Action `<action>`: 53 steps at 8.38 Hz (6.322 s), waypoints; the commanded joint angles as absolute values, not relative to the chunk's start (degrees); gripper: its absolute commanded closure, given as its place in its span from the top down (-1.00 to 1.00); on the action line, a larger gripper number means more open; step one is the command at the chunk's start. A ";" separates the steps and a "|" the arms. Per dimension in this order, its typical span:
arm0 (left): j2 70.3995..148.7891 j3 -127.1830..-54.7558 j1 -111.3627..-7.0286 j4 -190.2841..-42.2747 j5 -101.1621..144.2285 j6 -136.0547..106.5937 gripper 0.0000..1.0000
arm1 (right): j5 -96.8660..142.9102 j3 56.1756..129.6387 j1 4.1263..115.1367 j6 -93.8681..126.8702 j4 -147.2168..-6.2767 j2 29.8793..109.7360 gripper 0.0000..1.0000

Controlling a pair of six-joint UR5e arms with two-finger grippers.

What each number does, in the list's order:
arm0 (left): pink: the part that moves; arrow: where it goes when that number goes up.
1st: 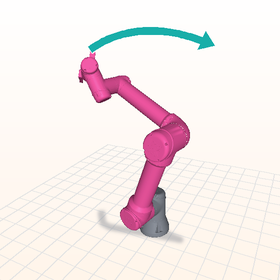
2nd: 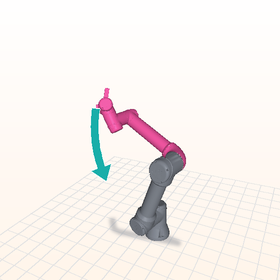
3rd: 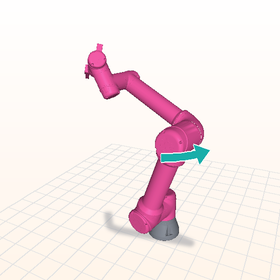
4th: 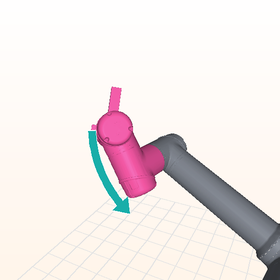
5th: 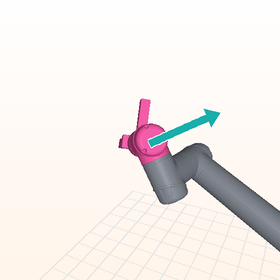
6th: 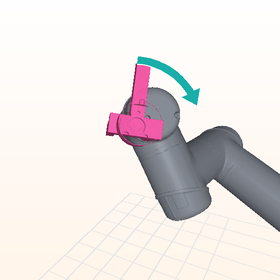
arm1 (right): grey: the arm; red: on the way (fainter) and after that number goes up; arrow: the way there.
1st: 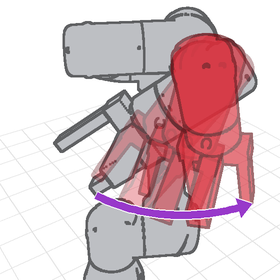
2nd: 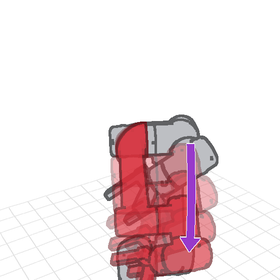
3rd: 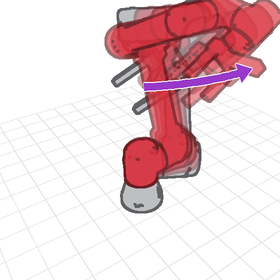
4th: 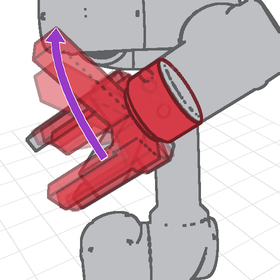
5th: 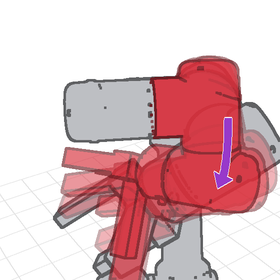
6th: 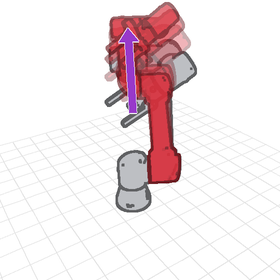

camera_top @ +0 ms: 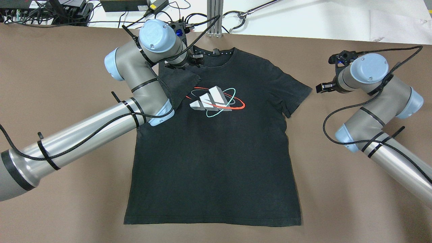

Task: Fold clothes
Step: 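Grasp the black t-shirt's sleeve nearest the left gripper and fold it inward, then fold the other sleeve inward with the right gripper while the left withdraws, then move both grippers to the shirt hem corners nearest the robot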

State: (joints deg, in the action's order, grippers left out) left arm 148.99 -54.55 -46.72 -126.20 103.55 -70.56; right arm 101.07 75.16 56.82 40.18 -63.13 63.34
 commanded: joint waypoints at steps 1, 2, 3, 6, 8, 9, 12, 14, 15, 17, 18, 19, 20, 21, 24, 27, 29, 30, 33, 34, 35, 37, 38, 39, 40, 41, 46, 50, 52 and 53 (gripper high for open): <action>149.06 -54.76 -46.85 -126.21 103.71 -70.23 0.89 | 101.07 73.92 56.34 45.56 -60.50 63.11 0.86; 149.06 -54.76 -46.76 -126.21 103.62 -70.22 0.89 | 101.07 70.87 55.12 54.23 -53.77 63.02 0.84; 148.89 -54.76 -46.76 -126.30 103.62 -70.22 0.89 | 100.81 67.97 53.89 59.97 -48.92 62.15 0.83; 148.62 -54.93 -46.50 -126.47 103.54 -69.87 0.89 | 100.63 63.83 53.35 60.91 -48.69 57.76 0.79; 148.54 -55.11 -46.41 -126.56 103.36 -69.87 0.89 | 100.55 63.11 53.26 60.64 -48.34 57.30 0.30; 148.45 -55.37 -46.06 -126.48 103.27 -69.87 0.89 | 100.55 63.37 53.26 60.56 -48.34 57.22 -0.06; 148.45 -55.46 -45.97 -126.48 103.18 -69.96 0.89 | 100.63 64.42 53.26 58.80 -48.25 57.57 -0.92; 148.45 -55.46 -45.97 -126.47 103.18 -69.96 0.89 | 100.55 64.51 53.26 58.71 -48.25 57.66 -1.00; 148.62 -55.55 -45.97 -126.47 103.27 -69.96 0.89 | 100.63 65.38 53.26 58.71 -48.34 57.48 -1.00; 148.71 -56.33 -46.84 -126.30 103.88 -69.70 0.89 | 100.99 67.41 53.44 59.32 -48.95 55.91 -1.00; 148.54 -56.34 -47.54 -126.30 104.67 -68.22 0.89 | 100.99 67.41 53.44 60.02 -52.09 53.03 -1.00; 147.84 -56.34 -48.42 -126.30 106.07 -65.77 0.89 | 100.99 67.41 53.44 61.94 -57.51 48.82 -1.00; 146.87 -56.42 -49.21 -126.39 106.43 -64.52 0.89 | 100.90 67.41 53.35 65.44 -60.79 45.82 -1.00; 146.26 -56.43 -49.65 -126.39 106.70 -62.60 0.89 | 100.72 67.15 53.09 68.35 -61.34 43.44 -1.00; 145.02 -56.87 -50.80 -126.47 107.75 -60.21 0.89 | 96.00 64.61 47.22 76.45 -63.71 36.33 -1.00; 144.93 -56.78 -50.80 -126.82 107.84 -60.29 0.89 | 89.15 61.36 41.15 80.50 -63.63 33.49 -1.00; 143.62 -56.87 -50.71 -128.93 107.93 -60.29 0.89 | 87.72 59.59 39.82 79.72 -63.20 34.01 -0.45; 143.53 -56.87 -50.80 -128.94 107.93 -60.29 0.89 | 87.63 59.59 39.73 78.41 -63.19 34.19 0.87; 143.35 -59.40 -50.71 -128.67 108.80 -60.64 0.89 | 88.76 61.16 41.04 68.14 -63.19 34.97 0.93; 143.00 -61.15 -50.71 -128.50 108.81 -61.43 0.90 | 90.86 64.74 41.04 67.94 -63.54 37.42 0.92; 141.61 -63.70 -50.45 -128.32 108.81 -62.65 0.90 | 92.97 67.91 41.13 68.20 -64.15 40.66 0.91; 136.26 -71.58 -48.70 -128.58 108.55 -73.68 0.90 | 95.44 76.94 41.13 68.64 -67.30 47.16 0.89; 131.79 -77.63 -46.43 -128.58 107.85 -76.87 0.90 | 96.32 84.04 41.13 70.99 -68.37 52.77 0.89; 126.61 -83.79 -44.75 -128.85 107.49 -81.17 0.90 | 96.33 91.85 40.70 73.80 -68.47 58.48 0.89; 121.26 -89.85 -42.04 -128.85 104.36 -84.95 0.90 | 96.33 99.24 38.78 77.74 -68.47 64.10 0.88; 115.81 -96.35 -37.14 -128.85 99.37 -87.51 0.90 | 96.33 106.36 36.32 82.83 -68.38 69.90 0.85; 94.34 -118.19 -17.18 -128.85 86.33 -103.25 0.90 | 84.52 120.58 20.88 104.14 -51.75 93.91 0.85; 83.60 -119.27 -7.40 -131.31 80.42 -103.45 0.90 | 79.37 120.59 14.15 108.28 -42.98 102.13 0.87; 85.68 -115.60 -6.50 -131.31 78.85 -103.62 0.90 | 79.37 120.59 14.15 108.28 -42.89 102.04 0.84; 87.17 -115.05 -6.59 -131.31 78.84 -103.71 0.89 | 79.37 120.59 14.06 108.28 -42.89 101.95 0.84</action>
